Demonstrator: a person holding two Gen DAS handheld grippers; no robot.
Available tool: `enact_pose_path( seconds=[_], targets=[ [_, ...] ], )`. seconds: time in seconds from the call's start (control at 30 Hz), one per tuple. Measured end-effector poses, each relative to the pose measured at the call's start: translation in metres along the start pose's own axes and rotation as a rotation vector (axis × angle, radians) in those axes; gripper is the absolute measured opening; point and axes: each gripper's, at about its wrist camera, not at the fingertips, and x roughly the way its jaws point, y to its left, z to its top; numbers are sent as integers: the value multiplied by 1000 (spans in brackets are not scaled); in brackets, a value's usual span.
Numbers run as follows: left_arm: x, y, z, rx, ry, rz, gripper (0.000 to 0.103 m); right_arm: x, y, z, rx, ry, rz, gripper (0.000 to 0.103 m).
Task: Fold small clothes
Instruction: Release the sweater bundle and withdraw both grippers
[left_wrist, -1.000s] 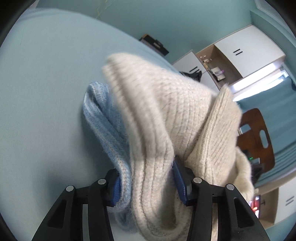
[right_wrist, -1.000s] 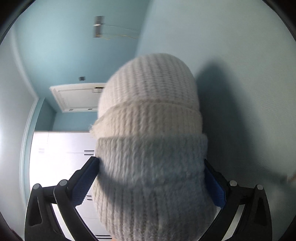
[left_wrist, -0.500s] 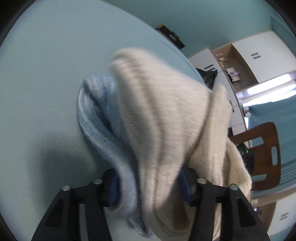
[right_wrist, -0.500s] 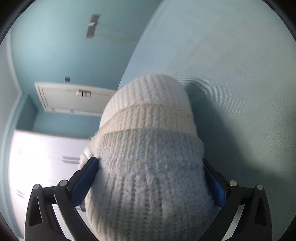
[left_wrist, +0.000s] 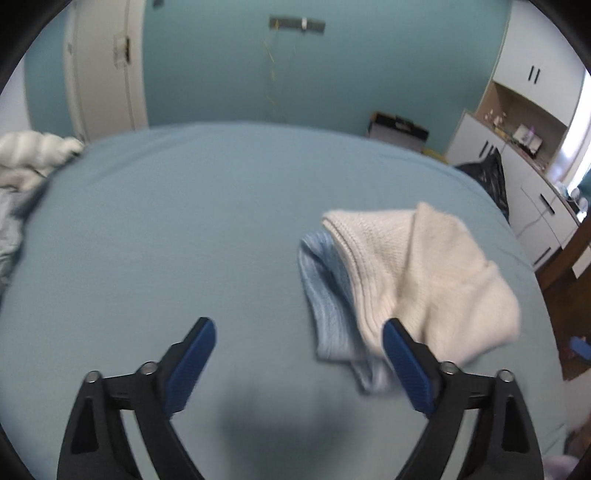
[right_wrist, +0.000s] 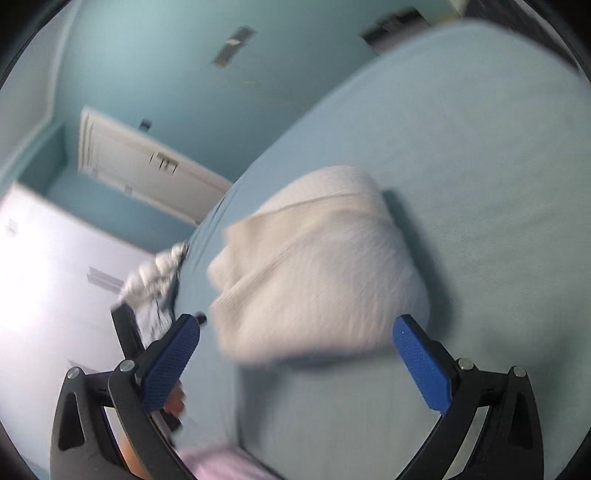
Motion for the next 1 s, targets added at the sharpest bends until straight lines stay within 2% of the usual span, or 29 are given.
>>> enact_pose_path(
  seconds=[0.07, 0.1, 0.17, 0.3, 0.37, 0.47, 0.5, 0.57, 0.63, 0.7, 0.8, 0.87, 1.0],
  targets=[
    [-38, -5, -12, 4, -50, -13, 103, -29, 26, -22, -59, -37, -36, 102],
    [-62, -9, -24, 17, -68, -50, 103, -45, 41, -35, -94, -59, -59, 102],
    [-88, -23, -34, 58, -81, -75, 103, -64, 59, -52, -152, -91, -137, 102],
    [-140, -56, -79, 243, -154, 27, 103, -83, 83, -88, -289, -190, -302, 102],
    [-162, -73, -111, 348, -199, 92, 103, -87, 82, -103, -339, -233, -360, 102],
    [-183, -90, -143, 426, -274, 149, 103, -88, 88, -120, -389, -286, -423, 102],
    [-190, -92, -149, 440, -285, 155, 103, -74, 93, -120, -393, -292, -445, 102],
    [-202, -96, -159, 434, -297, 161, 103, -80, 87, -129, -379, -267, -490, 102],
    [-213, -94, -161, 412, -287, 152, 103, -84, 81, -135, -330, -245, -488, 102],
    [-214, -96, -162, 409, -276, 161, 103, -96, 80, -138, -296, -274, -471, 102],
    [-217, -100, -163, 421, -312, 192, 103, -116, 85, -141, -284, -332, -469, 102],
    [-215, -101, -159, 423, -322, 199, 103, -119, 90, -139, -293, -353, -470, 102],
    [-199, -97, -149, 418, -347, 205, 103, -104, 103, -130, -372, -342, -502, 102]
  ],
)
